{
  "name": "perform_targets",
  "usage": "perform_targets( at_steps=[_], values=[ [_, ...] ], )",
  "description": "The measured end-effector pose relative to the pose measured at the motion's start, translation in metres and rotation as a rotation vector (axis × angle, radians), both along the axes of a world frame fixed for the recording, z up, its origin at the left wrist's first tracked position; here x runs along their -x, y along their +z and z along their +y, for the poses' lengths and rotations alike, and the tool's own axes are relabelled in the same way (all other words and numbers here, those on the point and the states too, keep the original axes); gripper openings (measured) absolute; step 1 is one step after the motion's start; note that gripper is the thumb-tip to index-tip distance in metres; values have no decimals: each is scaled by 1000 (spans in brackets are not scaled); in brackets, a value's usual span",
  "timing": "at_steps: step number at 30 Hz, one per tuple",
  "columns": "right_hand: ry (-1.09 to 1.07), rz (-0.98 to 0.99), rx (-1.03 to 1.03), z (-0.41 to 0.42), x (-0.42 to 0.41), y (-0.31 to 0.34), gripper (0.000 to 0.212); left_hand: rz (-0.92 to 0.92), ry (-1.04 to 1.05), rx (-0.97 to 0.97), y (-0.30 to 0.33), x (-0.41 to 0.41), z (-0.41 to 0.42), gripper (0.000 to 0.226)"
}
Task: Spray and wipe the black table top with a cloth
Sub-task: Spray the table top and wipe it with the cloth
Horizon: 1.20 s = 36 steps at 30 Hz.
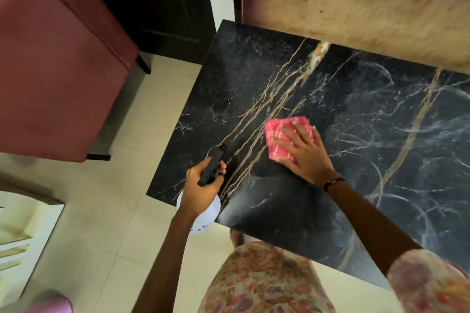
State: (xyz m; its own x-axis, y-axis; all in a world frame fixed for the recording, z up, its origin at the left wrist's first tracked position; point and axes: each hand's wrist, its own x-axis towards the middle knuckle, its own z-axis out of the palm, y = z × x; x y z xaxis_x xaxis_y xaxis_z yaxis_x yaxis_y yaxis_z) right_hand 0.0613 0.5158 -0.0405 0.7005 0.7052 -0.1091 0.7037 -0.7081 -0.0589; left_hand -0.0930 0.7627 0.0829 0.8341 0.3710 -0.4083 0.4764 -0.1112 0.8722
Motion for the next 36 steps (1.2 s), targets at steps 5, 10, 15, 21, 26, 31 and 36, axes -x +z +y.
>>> perform_targets(
  at_steps=[5, 10, 15, 21, 26, 31, 36],
  values=[
    [-251, 36, -61, 82, 13, 5, 59, 11, -3, -11, -2, 21, 11, 28],
    [90, 66, -32, 99, 113, 3, 58, -41, -90, -32, -6, 39, 26, 27],
    [138, 49, 19, 7, 138, 6, 57, -43, -119, -25, -4, 53, 32, 20],
    [-310, 87, -17, 58, 110, 10, 59, -41, -113, -36, -1, 70, 36, 18],
    [-79, 83, -60, 139, 170, 8, 57, -71, -121, -68, -1, 84, 39, 18],
    [107, 76, -54, 106, 210, 6, 56, -64, -125, -61, -1, 92, 40, 20],
    [-76, 64, -25, -1, 203, 13, 55, -35, -167, -42, 0, 95, 33, 20]
  ],
)
